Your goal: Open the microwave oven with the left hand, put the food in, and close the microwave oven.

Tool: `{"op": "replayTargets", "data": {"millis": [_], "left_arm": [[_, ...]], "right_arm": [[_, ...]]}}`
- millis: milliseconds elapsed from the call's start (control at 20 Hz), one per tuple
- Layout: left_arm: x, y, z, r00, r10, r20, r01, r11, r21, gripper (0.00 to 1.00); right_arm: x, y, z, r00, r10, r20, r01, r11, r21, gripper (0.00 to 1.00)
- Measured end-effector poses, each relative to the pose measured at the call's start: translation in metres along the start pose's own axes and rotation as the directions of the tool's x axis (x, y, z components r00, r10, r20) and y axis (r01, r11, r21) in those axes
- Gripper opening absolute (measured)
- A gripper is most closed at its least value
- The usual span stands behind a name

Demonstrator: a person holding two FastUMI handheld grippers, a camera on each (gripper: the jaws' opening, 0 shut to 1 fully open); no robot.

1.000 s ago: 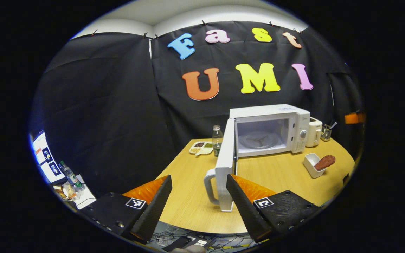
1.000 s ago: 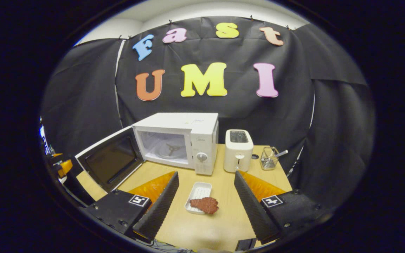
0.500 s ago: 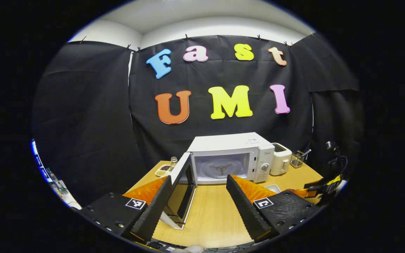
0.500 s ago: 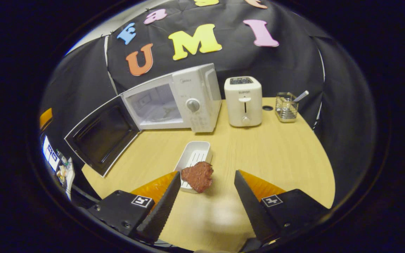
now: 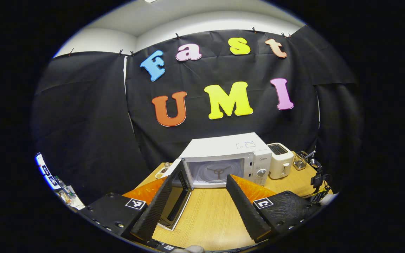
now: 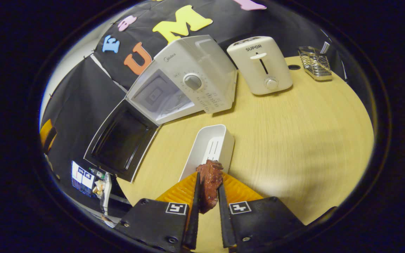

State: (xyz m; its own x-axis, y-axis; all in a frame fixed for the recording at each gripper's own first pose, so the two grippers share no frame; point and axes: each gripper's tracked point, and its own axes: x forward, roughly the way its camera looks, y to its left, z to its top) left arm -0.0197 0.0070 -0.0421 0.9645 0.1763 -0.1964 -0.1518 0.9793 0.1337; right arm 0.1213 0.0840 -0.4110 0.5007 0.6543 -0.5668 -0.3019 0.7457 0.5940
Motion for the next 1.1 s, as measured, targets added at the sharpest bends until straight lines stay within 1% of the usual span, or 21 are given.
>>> {"op": "replayTargets", "data": {"millis": [50,100,150,300,450,550,650,800,900,950,1050,1100], "left_arm": [[0.001,-0.003,0.002,1.0,0.007,-0.002,-0.007,1.0,0.003,0.95],[0.001,-0.006,0.004,1.0,0.013,-0.001,-0.013,1.0,0.005,0.95],[0.002,-0.008,0.006,1.0,0.017,0.003,-0.017,1.0,0.004,0.95],[0.005,-0.003,0.009,0.999,0.037,0.012,-0.037,0.999,-0.004,0.95],[0.008,0.008,0.006,0.999,0.039,0.019,-0.039,0.999,-0.017,0.95],[0.011,0.021,0.004,0.999,0.044,0.023,-0.044,0.999,-0.023,0.95],[0.018,0.032,-0.001,0.999,0.033,0.02,-0.033,0.999,-0.013,0.95],[0.022,0.044,-0.006,1.0,-0.024,0.006,0.024,1.0,-0.004,0.95],[0.023,0.052,-0.007,0.998,-0.062,0.009,0.061,0.998,0.014,0.95],[0.026,0.054,-0.008,0.996,-0.083,0.01,0.083,0.996,0.022,0.95],[0.027,0.058,-0.01,0.991,-0.134,0.015,0.133,0.99,0.034,0.95],[0.029,0.061,-0.013,0.988,-0.151,0.018,0.15,0.988,0.042,1.0]], "right_arm": [[0.001,0.001,-0.001,1.0,0.012,-0.017,-0.012,1.0,0.017,0.15],[0.0,0.003,-0.002,0.999,0.019,-0.037,-0.018,1.0,0.021,0.21],[-0.002,0.005,-0.002,0.999,0.023,-0.048,-0.022,1.0,0.015,0.18],[-0.015,0.015,0.007,0.998,0.029,-0.048,-0.03,0.999,-0.019,0.16],[-0.028,0.036,0.035,1.0,0.031,0.005,-0.031,0.998,-0.052,0.16],[-0.031,0.059,0.056,0.998,0.038,0.058,-0.034,0.997,-0.074,0.16],[-0.028,0.083,0.076,0.992,0.036,0.119,-0.026,0.996,-0.086,0.16],[-0.008,0.13,0.098,0.978,0.053,0.201,-0.038,0.996,-0.079,0.16],[0.013,0.156,0.111,0.963,0.047,0.266,-0.037,0.998,-0.041,0.16],[0.027,0.166,0.116,0.953,0.04,0.299,-0.04,0.999,-0.005,0.16],[0.057,0.181,0.127,0.93,0.002,0.368,-0.026,0.998,0.059,0.16],[0.072,0.186,0.131,0.917,-0.017,0.399,-0.022,0.995,0.093,0.16]]}}
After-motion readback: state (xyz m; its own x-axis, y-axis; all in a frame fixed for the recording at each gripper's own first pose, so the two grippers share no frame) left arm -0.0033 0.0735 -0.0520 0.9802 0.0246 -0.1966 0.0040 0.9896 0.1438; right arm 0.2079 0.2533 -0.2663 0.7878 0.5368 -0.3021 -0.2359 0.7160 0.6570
